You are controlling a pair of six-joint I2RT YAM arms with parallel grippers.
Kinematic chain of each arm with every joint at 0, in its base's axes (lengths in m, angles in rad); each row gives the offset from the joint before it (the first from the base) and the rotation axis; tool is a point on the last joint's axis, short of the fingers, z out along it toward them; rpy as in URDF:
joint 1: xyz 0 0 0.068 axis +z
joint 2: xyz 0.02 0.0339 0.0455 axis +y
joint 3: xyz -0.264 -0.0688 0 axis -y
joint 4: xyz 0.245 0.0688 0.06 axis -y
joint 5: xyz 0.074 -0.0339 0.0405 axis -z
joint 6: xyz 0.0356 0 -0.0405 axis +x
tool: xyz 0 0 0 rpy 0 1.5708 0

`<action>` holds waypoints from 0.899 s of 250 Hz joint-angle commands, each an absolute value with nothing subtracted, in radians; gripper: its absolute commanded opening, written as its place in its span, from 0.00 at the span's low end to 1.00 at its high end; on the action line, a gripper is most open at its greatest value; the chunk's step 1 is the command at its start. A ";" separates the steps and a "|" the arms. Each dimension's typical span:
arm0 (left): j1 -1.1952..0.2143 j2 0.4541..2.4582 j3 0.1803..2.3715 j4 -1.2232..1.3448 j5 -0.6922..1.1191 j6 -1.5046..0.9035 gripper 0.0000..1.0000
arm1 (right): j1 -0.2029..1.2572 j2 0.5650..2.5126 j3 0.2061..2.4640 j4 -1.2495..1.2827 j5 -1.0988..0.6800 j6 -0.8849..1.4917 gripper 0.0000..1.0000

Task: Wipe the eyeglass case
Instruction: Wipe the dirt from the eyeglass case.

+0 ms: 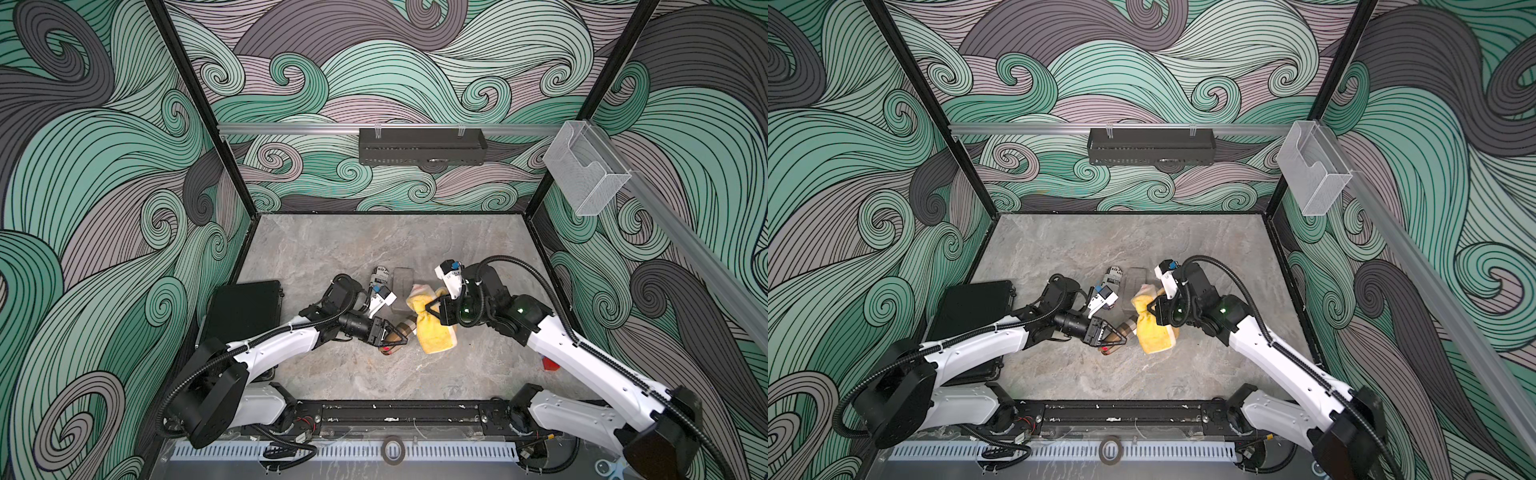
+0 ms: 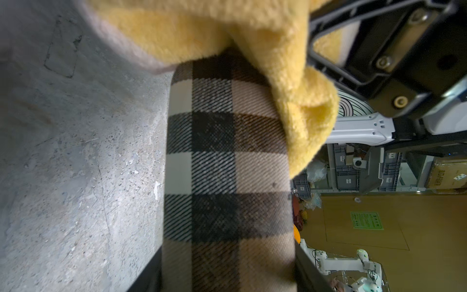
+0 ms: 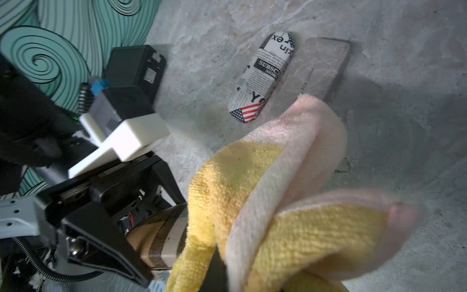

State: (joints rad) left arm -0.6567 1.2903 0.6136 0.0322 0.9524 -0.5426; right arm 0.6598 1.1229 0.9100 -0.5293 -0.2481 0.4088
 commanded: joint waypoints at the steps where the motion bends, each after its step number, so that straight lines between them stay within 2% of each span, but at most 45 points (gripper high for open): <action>1: -0.672 1.241 0.632 0.072 0.966 -0.516 0.48 | 0.655 1.174 0.946 -0.644 -0.133 0.423 0.00; 24: -0.675 1.238 0.628 0.069 0.958 -0.514 0.48 | 0.652 1.135 0.944 -0.610 -0.151 0.420 0.00; 62: -0.681 1.244 0.630 0.076 0.953 -0.515 0.48 | 0.649 1.064 0.906 -0.451 -0.449 0.407 0.00; 81: -0.684 1.251 0.637 0.079 0.953 -0.516 0.48 | 0.649 1.094 0.912 -0.472 -0.507 0.403 0.00; 103: -0.687 1.252 0.645 0.077 0.949 -0.517 0.48 | 0.649 1.140 0.915 -0.550 -0.405 0.397 0.00; 129: -0.692 1.240 0.647 0.057 0.929 -0.505 0.48 | 0.649 1.193 0.937 -0.680 -0.186 0.393 0.00; 152: -0.693 1.228 0.646 0.034 0.909 -0.492 0.48 | 0.644 1.179 0.936 -0.674 -0.166 0.400 0.00; 169: -0.696 1.225 0.642 0.032 0.901 -0.490 0.48 | 0.641 1.152 0.933 -0.624 -0.251 0.398 0.00; 203: -0.702 1.230 0.641 0.043 0.898 -0.487 0.48 | 0.640 1.129 0.912 -0.488 -0.538 0.403 0.00; 225: -0.710 1.223 0.643 0.054 0.895 -0.488 0.48 | 0.641 1.149 0.908 -0.496 -0.567 0.399 0.00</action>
